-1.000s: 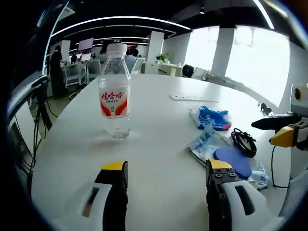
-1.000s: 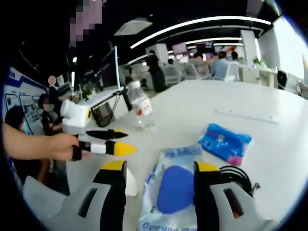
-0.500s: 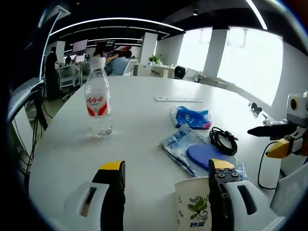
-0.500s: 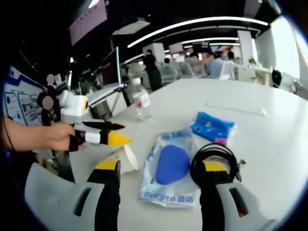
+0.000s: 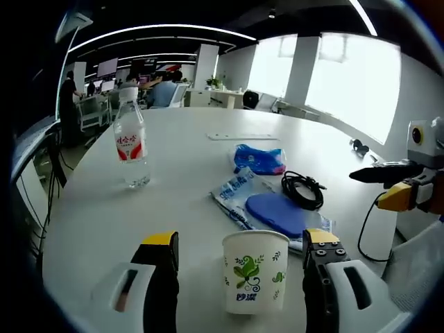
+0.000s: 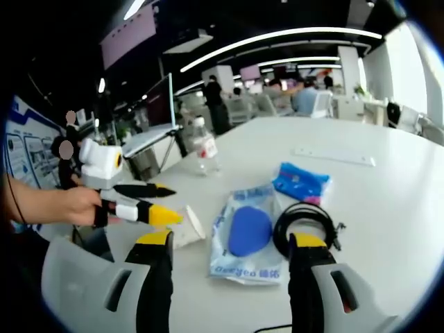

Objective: Arrange the tabletop items into an orderly group along one side of the table until the central work area is clear of visible clutter.

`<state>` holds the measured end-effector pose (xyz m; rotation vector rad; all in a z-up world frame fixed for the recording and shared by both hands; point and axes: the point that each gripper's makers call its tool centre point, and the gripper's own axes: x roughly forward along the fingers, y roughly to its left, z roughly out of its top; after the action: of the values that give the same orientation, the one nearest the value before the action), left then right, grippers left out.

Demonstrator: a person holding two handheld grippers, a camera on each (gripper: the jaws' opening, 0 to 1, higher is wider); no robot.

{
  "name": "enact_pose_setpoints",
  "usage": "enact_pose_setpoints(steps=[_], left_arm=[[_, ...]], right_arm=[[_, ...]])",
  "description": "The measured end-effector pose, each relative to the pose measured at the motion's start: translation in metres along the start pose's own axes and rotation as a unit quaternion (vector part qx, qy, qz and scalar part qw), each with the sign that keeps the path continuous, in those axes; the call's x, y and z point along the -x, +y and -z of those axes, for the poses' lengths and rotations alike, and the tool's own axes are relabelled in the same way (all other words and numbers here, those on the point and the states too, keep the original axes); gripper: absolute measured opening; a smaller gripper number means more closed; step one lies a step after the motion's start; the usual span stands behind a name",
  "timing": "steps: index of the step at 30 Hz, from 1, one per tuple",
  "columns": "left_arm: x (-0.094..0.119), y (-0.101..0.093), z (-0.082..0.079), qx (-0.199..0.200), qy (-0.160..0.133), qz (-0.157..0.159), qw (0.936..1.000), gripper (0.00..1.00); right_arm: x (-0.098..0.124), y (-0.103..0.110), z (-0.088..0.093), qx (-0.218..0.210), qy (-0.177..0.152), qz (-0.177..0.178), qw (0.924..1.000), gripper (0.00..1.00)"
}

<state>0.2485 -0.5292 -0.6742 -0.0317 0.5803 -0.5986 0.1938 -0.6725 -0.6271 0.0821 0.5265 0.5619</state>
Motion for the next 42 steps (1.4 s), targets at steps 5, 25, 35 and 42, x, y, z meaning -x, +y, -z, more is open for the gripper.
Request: enact_pose_setpoints(steps=[5, 25, 35, 42], left_arm=[[0.004, -0.005, 0.006, -0.009, 0.01, 0.0, 0.9999, 0.73], [0.061, -0.01, 0.029, 0.017, 0.006, -0.028, 0.9995, 0.74], [0.092, -0.002, 0.041, 0.042, 0.004, -0.059, 0.9974, 0.75], [0.103, 0.0, 0.027, 0.028, -0.013, -0.072, 0.9969, 0.76]], right_arm=[[0.003, -0.001, 0.001, -0.007, -0.001, 0.004, 1.0, 0.65], [-0.021, 0.04, 0.002, -0.025, 0.006, -0.041, 0.9988, 0.63], [-0.032, 0.053, 0.005, -0.046, 0.014, -0.05, 0.9976, 0.62], [-0.043, 0.065, 0.005, -0.069, 0.012, -0.063, 0.9955, 0.61]])
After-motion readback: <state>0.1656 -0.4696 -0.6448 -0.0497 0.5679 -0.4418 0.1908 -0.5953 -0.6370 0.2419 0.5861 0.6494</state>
